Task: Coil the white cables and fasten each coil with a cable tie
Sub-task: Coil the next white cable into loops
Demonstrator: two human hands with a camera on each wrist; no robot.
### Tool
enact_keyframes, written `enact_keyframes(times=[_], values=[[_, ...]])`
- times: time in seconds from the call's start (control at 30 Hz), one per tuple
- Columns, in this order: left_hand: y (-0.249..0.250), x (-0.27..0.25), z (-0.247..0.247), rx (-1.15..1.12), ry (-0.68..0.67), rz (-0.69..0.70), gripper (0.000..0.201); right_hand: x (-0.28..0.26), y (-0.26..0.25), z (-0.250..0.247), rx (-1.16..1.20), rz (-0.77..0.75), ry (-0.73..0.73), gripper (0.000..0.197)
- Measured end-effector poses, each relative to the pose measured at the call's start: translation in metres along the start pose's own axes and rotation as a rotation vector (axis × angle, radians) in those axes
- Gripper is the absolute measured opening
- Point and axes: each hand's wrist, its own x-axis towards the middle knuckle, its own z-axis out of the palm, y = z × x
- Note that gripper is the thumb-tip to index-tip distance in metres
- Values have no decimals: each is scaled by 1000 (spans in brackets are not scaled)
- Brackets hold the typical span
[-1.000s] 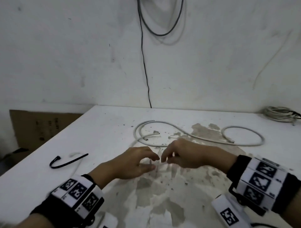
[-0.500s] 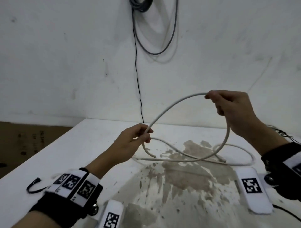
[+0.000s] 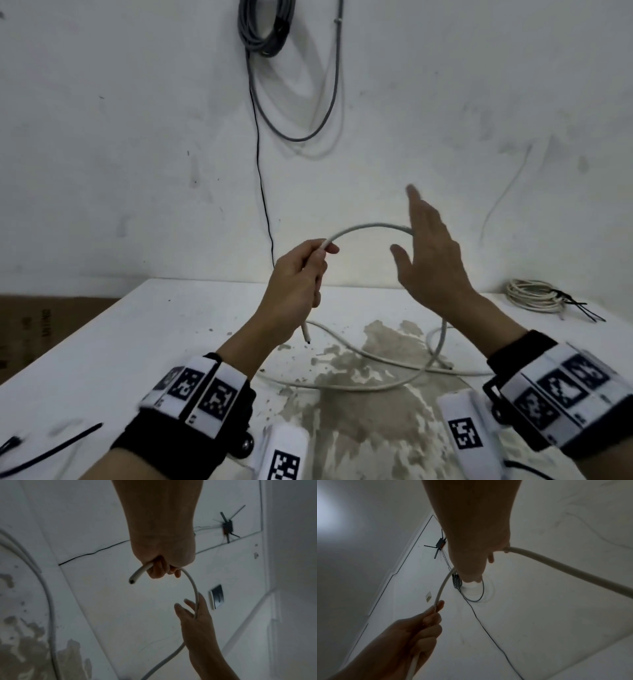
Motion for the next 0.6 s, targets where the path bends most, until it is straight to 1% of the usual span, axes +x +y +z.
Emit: enact_keyframes(times=[0.03,0.07,0.1,0.13,0.17,0.23,0.3,0.37,0.4,0.43,0.47,0.5,0.53,0.6], values=[[0,0,2,6,10,6,26,-1,-2,0,31,-82,23,61],[1,1,2,4,25,10,26,-2,-4,-1,122,-112,25,44],[1,1,0,-1,31,11,26,-2,-6,-3,230,-108,9,27],[0,1,-2,-7,24,4,25,-1,-7,-6,316,-95,3,15],[0,1,-4,-16,3,-13,24,1,-6,-9,376,-83,23,12],[0,-3,-7,-52,-79,-81,23,6,-3,-12,435,-48,89,20],[1,-8,-7,-156,-187,-174,28,12,-1,-12,460,24,115,23],[6,-11,-7,-407,-298,-262,30,12,-1,-8,441,70,78,23],[11,-10,-8,-591,-357,-291,29,10,-1,-5,412,70,45,23],[14,-7,-10,-803,-434,-299,27,6,-2,-1,375,60,-6,24],[19,-2,-11,-1023,-525,-290,24,1,-4,4,347,44,-79,25],[25,3,-13,-1217,-587,-283,24,-4,-6,8,346,32,-171,25],[31,9,-15,-1347,-579,-258,27,-9,-9,13,375,29,-267,25],[45,23,-21,-1511,-415,-175,37,-19,-15,21,472,42,-415,23]])
